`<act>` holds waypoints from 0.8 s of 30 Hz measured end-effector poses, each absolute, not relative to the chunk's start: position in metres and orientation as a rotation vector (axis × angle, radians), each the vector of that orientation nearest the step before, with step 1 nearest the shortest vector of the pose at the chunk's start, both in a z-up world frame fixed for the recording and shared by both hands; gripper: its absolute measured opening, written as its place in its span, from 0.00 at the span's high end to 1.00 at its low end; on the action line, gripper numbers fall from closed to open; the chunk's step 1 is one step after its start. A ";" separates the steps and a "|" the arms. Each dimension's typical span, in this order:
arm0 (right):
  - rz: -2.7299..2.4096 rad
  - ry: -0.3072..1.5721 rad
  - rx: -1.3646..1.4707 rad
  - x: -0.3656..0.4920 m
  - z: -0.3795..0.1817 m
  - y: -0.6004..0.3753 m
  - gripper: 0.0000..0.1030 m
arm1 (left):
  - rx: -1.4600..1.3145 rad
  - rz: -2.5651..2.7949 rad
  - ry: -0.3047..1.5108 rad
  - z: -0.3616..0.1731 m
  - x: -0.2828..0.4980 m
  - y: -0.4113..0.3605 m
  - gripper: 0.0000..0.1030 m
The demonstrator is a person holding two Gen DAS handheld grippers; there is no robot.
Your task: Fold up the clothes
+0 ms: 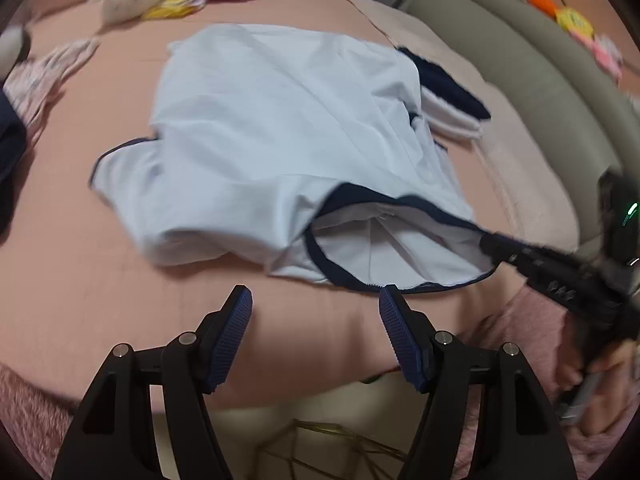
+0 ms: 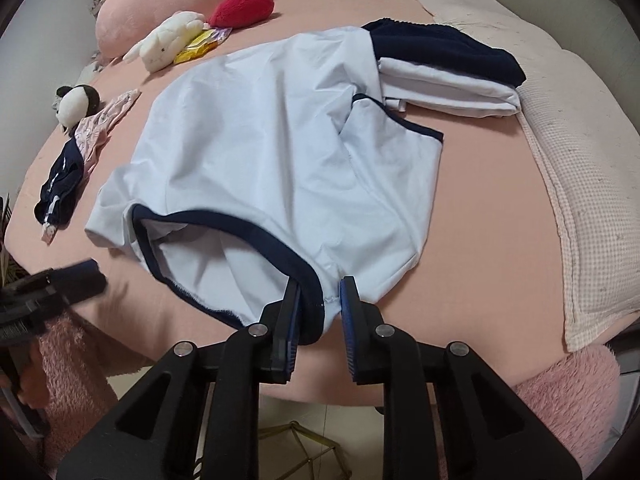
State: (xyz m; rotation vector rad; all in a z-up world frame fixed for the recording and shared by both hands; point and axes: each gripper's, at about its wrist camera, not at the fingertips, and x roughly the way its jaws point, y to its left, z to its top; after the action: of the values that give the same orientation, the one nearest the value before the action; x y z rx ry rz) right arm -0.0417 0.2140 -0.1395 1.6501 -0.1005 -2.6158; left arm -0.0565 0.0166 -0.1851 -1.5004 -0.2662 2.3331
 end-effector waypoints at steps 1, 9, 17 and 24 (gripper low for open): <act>-2.616 -0.099 1.652 -0.043 -0.140 0.215 0.74 | -1.503 2.344 -0.261 -0.188 -0.061 0.026 0.34; -2.597 0.067 1.704 -0.053 -0.167 0.197 0.71 | -1.685 2.546 -0.173 -0.213 -0.104 0.047 0.43; -2.602 -0.022 1.779 -0.038 -0.181 0.218 0.71 | -1.782 2.541 -0.169 -0.197 -0.061 0.012 0.92; -2.711 0.110 1.613 -0.027 -0.153 0.197 0.75 | -1.678 2.570 -0.151 -0.158 -0.025 0.006 0.92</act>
State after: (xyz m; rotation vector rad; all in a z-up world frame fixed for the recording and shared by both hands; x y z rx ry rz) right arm -0.0272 0.1972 -0.1525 1.6132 0.1098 -2.7113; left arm -0.0251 0.0058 -0.1582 -1.6778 -0.1505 2.5703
